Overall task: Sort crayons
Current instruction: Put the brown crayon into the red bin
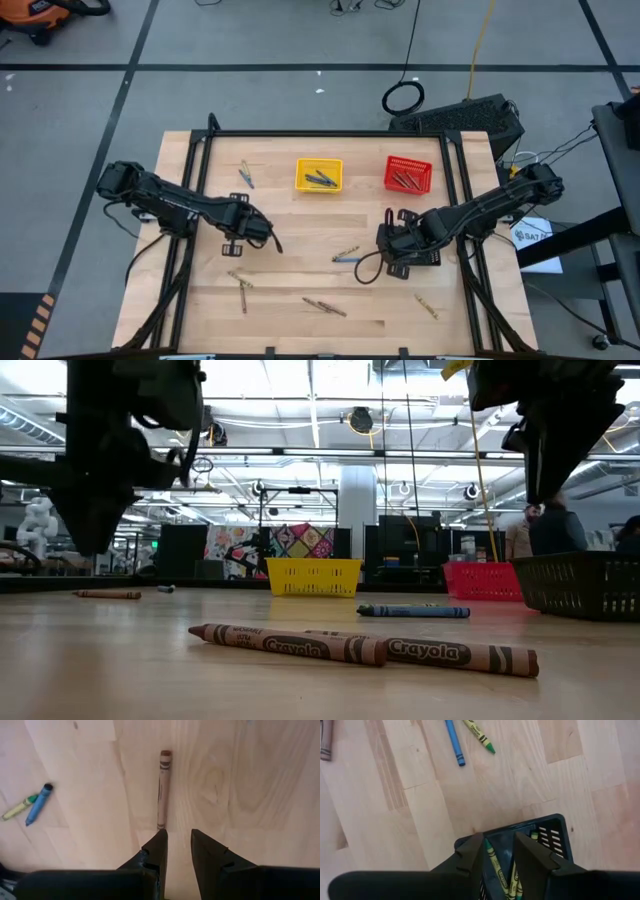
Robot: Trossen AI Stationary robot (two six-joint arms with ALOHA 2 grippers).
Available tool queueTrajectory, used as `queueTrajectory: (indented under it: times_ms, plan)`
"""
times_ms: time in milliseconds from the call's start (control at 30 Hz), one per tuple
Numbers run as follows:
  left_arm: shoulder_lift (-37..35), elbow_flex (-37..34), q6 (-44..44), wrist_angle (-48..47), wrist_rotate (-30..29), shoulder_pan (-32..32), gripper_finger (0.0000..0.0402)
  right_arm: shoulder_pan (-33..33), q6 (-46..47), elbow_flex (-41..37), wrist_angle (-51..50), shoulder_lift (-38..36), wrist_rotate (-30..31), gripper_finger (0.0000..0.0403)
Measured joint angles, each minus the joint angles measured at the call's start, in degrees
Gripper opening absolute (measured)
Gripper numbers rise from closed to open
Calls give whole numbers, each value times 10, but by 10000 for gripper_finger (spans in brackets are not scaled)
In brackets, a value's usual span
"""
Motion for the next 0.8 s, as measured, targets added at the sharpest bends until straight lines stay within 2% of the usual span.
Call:
queueTrajectory:
  times_ms: [400,533,800]
  plan:
    - [-19,-9,65,10,2,27,77,0,5,0,0,0,0,94]
    - [-53,-9,88,13,9,51,77,0,5,0,0,0,0,94]
    - [-126,-9,114,44,64,90,77,0,5,0,0,0,0,94]
